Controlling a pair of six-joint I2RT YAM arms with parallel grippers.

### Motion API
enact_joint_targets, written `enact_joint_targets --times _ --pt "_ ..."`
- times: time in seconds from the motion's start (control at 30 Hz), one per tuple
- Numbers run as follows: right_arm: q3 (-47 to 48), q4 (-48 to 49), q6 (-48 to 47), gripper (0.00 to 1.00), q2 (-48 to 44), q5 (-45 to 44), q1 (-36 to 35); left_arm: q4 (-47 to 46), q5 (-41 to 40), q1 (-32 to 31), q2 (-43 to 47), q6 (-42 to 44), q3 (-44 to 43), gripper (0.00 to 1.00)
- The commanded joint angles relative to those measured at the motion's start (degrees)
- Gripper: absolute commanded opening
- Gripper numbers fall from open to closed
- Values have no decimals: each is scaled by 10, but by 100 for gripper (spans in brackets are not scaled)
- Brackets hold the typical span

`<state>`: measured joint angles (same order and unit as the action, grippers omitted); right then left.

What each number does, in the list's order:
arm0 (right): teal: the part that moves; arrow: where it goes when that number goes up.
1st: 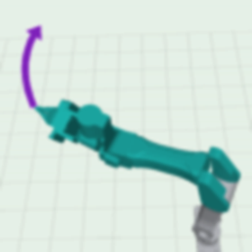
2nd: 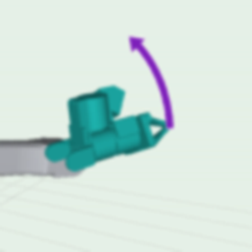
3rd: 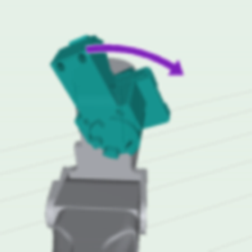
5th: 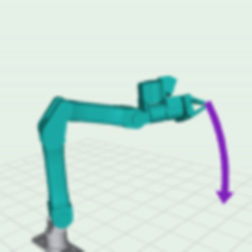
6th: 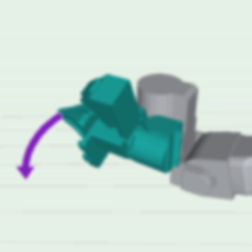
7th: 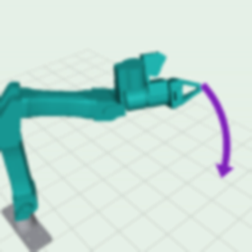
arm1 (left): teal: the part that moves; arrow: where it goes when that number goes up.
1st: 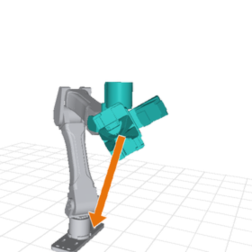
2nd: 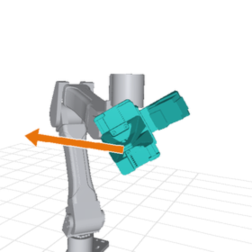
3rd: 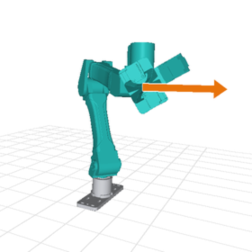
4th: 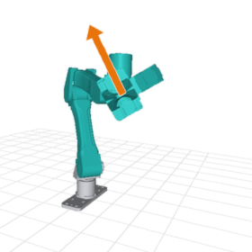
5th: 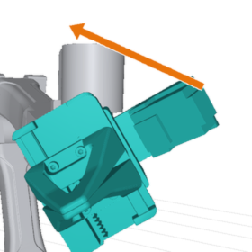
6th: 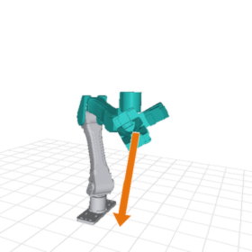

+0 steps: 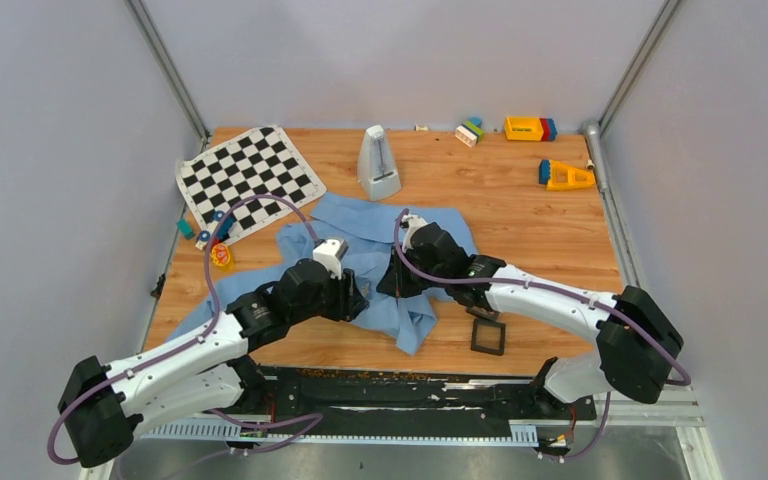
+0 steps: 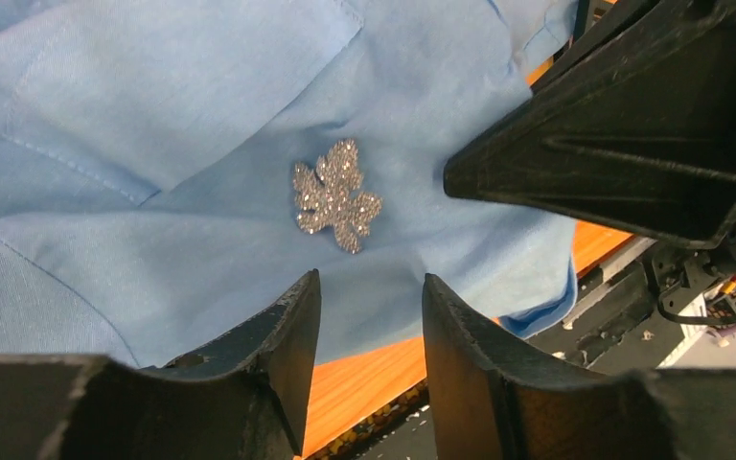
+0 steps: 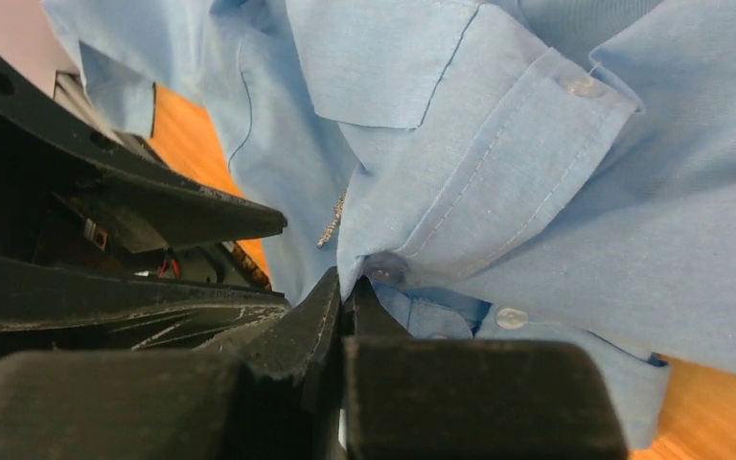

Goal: Remove the brooch from the garment

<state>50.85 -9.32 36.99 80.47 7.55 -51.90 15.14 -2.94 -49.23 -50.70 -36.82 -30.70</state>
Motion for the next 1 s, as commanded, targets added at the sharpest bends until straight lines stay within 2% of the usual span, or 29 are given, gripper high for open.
enact_joint_targets --times 0.0,0.2,0.37,0.57,0.7,0.9,0.97 --pt "-12 43 -16 0 -25 65 -1 -1 -26 -8 15 -29 -14 53" --pt "-21 49 -14 0 -21 86 -1 -2 -53 -8 9 -18 -16 52" --pt "-26 54 -16 0 -25 92 -1 24 -65 -8 -33 19 -61 52" --pt "-25 55 -12 0 -25 82 -2 0 -4 -14 -82 55 -83 56" --pt "-25 55 -7 0 -24 82 -2 16 -6 -17 -109 51 -86 47" --pt "-29 55 -7 0 -26 75 -2 28 -6 -17 -111 36 -68 40" --pt "-31 53 -8 0 -27 71 -2 27 -11 -17 -102 31 -58 30"
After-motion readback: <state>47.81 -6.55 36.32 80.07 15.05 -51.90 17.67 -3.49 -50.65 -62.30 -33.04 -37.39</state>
